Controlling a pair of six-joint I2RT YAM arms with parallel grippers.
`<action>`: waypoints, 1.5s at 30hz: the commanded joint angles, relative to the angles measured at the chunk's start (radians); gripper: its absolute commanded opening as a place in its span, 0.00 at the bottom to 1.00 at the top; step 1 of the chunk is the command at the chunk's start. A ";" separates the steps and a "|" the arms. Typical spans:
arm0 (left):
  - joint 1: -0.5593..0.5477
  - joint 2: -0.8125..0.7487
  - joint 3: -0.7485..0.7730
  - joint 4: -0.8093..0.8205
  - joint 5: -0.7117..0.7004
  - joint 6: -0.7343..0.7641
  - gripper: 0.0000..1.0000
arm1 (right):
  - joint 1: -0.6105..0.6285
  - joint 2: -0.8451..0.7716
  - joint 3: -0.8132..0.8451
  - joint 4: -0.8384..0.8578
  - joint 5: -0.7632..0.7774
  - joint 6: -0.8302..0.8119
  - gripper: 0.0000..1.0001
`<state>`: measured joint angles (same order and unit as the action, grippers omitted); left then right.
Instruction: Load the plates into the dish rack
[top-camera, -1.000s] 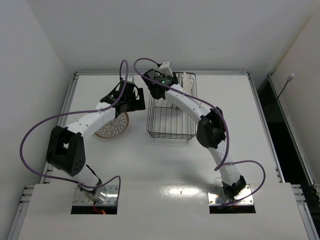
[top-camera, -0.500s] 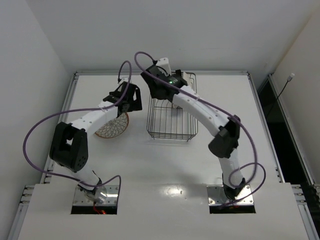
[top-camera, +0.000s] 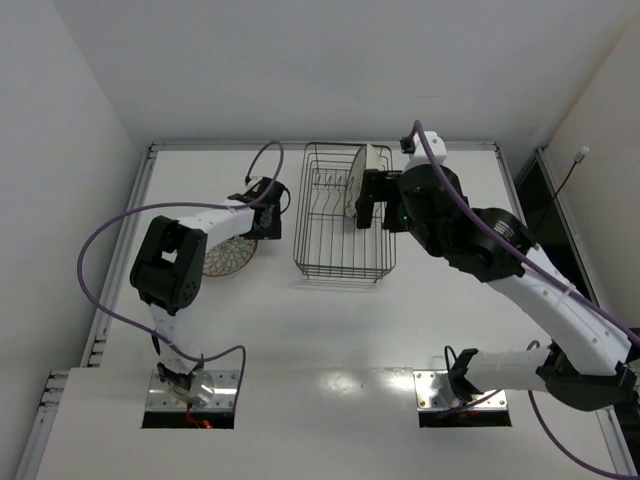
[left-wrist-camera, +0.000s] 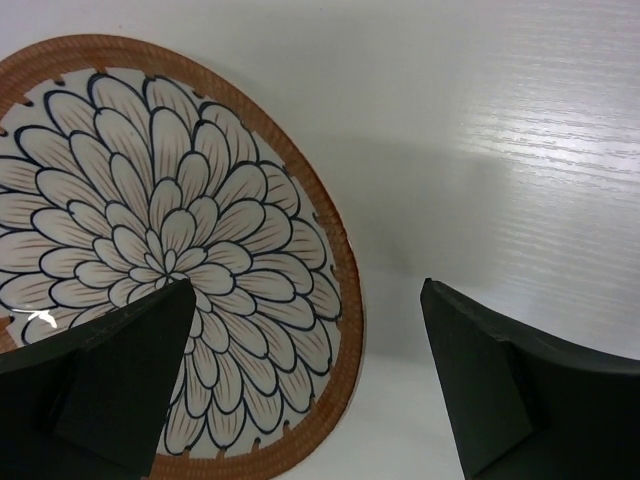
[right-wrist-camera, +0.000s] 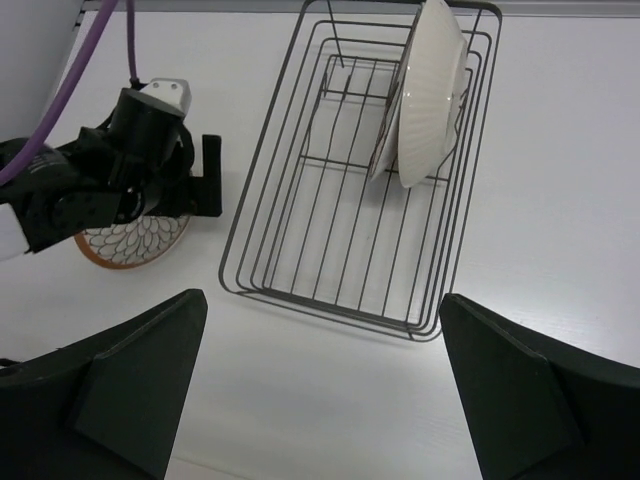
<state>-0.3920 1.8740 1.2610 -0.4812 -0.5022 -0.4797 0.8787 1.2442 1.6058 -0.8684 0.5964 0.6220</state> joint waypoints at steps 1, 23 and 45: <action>0.013 0.055 0.051 -0.010 -0.016 0.020 0.95 | 0.002 -0.049 -0.038 0.026 -0.024 0.044 1.00; 0.013 0.208 0.103 -0.065 -0.068 0.018 0.00 | 0.002 -0.192 -0.092 -0.024 -0.027 0.093 1.00; 0.083 -0.423 0.336 0.299 0.713 -0.141 0.00 | 0.002 -0.331 -0.251 -0.090 -0.081 0.120 1.00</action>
<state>-0.3367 1.4899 1.5738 -0.4355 -0.0723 -0.5640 0.8791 0.9268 1.3678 -0.9638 0.5198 0.7296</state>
